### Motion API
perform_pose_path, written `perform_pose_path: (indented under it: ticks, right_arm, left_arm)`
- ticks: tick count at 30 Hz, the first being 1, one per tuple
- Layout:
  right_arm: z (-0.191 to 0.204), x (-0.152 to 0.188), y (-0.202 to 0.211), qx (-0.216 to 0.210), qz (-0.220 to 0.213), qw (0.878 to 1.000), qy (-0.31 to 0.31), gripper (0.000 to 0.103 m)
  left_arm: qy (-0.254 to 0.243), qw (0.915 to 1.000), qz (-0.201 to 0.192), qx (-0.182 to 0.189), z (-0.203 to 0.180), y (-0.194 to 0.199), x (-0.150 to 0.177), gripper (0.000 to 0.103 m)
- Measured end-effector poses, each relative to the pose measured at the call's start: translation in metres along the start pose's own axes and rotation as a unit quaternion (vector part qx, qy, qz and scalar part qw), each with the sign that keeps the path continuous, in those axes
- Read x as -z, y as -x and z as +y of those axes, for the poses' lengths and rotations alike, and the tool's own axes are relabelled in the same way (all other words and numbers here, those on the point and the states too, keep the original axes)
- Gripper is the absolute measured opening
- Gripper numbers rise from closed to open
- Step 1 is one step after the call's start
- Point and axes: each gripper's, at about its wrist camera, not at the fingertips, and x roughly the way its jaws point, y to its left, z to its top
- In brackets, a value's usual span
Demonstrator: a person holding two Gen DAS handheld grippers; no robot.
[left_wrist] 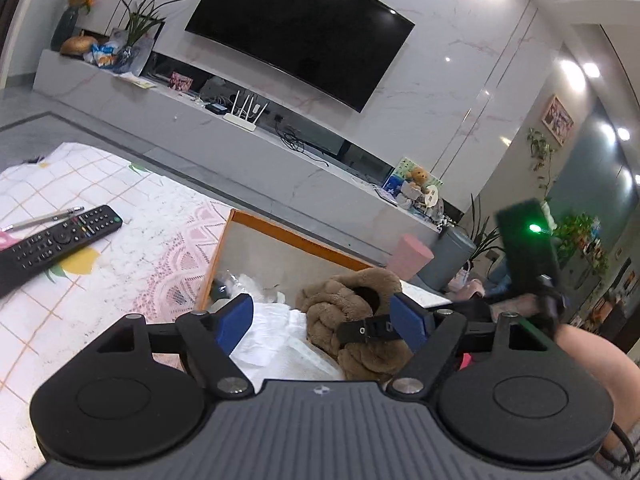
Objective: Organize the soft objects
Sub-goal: 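Lower the teddy bear into the box and open the right gripper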
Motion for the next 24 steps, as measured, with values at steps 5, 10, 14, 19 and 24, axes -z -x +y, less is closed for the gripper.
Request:
perform_pose_path:
  ticks: [5, 10, 14, 19, 24]
  right_arm:
    - [-0.008, -0.006, -0.017, 0.015, 0.018, 0.999, -0.028, 0.044]
    - [0.011, -0.004, 0.001, 0.077, 0.004, 0.997, 0.023, 0.065]
    - [0.036, 0.006, 0.031, 0.145, -0.041, 0.984, 0.092, 0.086]
    - [0.036, 0.008, 0.072, 0.130, -0.089, 0.982, 0.108, 0.097]
    - [0.016, 0.012, 0.104, 0.064, -0.131, 0.989, 0.031, 0.048]
  left_arm:
    - [-0.001, 0.9999, -0.003, -0.015, -0.001, -0.005, 0.001, 0.091]
    - [-0.002, 0.9998, 0.015, -0.015, 0.000, -0.008, 0.001, 0.091]
    - [0.003, 0.9997, 0.011, -0.020, 0.000, -0.006, 0.001, 0.091]
    - [0.012, 0.9997, 0.006, -0.022, 0.003, -0.002, -0.001, 0.092]
    - [0.031, 0.9988, 0.000, -0.037, 0.008, -0.001, -0.005, 0.092]
